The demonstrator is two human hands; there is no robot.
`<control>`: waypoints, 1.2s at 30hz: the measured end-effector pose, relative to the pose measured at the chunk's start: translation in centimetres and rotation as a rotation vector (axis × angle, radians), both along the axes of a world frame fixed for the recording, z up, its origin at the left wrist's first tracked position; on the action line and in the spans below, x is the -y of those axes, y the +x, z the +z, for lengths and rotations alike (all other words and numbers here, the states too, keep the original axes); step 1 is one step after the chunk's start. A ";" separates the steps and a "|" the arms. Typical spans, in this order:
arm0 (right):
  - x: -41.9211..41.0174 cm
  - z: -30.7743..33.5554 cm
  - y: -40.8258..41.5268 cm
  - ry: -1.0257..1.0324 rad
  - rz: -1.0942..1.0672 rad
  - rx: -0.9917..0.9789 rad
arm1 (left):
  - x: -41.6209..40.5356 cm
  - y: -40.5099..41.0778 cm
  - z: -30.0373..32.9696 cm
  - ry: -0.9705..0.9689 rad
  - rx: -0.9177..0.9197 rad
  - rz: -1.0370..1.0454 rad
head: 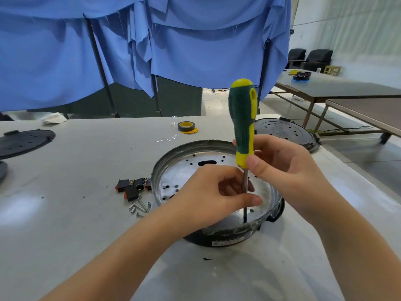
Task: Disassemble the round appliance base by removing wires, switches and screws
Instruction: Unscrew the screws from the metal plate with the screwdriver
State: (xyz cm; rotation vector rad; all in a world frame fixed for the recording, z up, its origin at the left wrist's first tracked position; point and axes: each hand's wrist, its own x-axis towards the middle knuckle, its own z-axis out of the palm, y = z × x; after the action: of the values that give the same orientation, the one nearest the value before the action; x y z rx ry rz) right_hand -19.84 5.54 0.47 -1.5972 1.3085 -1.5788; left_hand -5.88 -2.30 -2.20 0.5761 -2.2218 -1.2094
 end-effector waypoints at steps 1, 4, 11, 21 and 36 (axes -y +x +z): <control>0.0 0.0 -0.1 0.003 0.004 0.000 | 0.0 0.1 0.0 0.028 -0.006 -0.037; 0.1 -0.1 -0.3 0.018 0.030 0.039 | -0.1 0.3 0.1 0.157 -0.034 -0.118; -0.1 0.3 0.2 0.011 0.054 0.029 | 0.1 0.1 0.0 0.020 -0.062 0.012; -0.2 0.2 -0.2 0.027 0.097 0.092 | -0.2 0.3 0.3 0.125 -0.005 -0.076; -0.4 0.4 0.0 0.041 0.070 0.088 | -0.1 0.3 0.3 0.091 0.030 -0.093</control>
State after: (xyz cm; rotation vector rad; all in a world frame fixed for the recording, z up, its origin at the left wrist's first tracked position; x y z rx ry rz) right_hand -19.81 5.93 0.88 -1.5146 1.2176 -1.5520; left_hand -5.61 -2.16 -1.87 0.5355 -2.2498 -1.3631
